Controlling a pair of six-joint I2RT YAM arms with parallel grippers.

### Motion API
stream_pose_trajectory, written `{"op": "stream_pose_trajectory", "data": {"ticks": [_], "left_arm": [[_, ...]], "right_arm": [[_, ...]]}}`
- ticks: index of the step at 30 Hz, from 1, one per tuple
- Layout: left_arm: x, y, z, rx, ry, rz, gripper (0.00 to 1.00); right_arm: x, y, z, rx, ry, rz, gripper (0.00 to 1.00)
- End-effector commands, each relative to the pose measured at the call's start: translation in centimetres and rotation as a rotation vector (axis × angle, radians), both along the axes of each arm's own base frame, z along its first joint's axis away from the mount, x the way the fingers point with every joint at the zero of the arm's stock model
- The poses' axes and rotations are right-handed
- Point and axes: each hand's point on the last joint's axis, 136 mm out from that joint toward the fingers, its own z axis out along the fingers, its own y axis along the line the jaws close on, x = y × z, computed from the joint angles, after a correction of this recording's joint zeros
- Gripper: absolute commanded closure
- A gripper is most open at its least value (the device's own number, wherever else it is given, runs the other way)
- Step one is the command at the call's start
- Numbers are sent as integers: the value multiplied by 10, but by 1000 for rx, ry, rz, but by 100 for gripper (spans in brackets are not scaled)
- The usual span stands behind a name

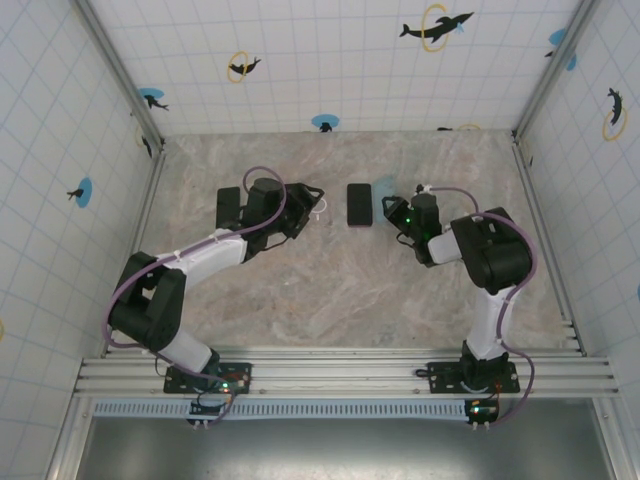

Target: Take the phone out of the phone case

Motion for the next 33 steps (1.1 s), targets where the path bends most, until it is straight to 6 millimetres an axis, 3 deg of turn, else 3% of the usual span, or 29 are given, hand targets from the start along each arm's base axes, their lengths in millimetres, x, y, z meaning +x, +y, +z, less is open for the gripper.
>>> {"op": "stream_pose_trajectory", "data": {"ticks": [1, 6, 13, 20, 27, 33], "left_arm": [[0, 2, 10, -7, -31, -18, 8], [1, 3, 12, -10, -41, -27, 8], [3, 3, 15, -13, -53, -37, 7], [5, 0, 22, -24, -68, -59, 7], [5, 0, 36, 2, -116, -85, 2], [1, -12, 46, -15, -151, -160, 2]], "right_arm": [[6, -2, 3, -72, -13, 31, 59], [6, -9, 9, -145, -14, 44, 49], [6, -17, 20, -279, -17, 63, 43], [8, -34, 46, -405, -47, 65, 33], [-15, -81, 65, -507, 35, 14, 22], [-60, -139, 57, -658, 186, -74, 16]]}}
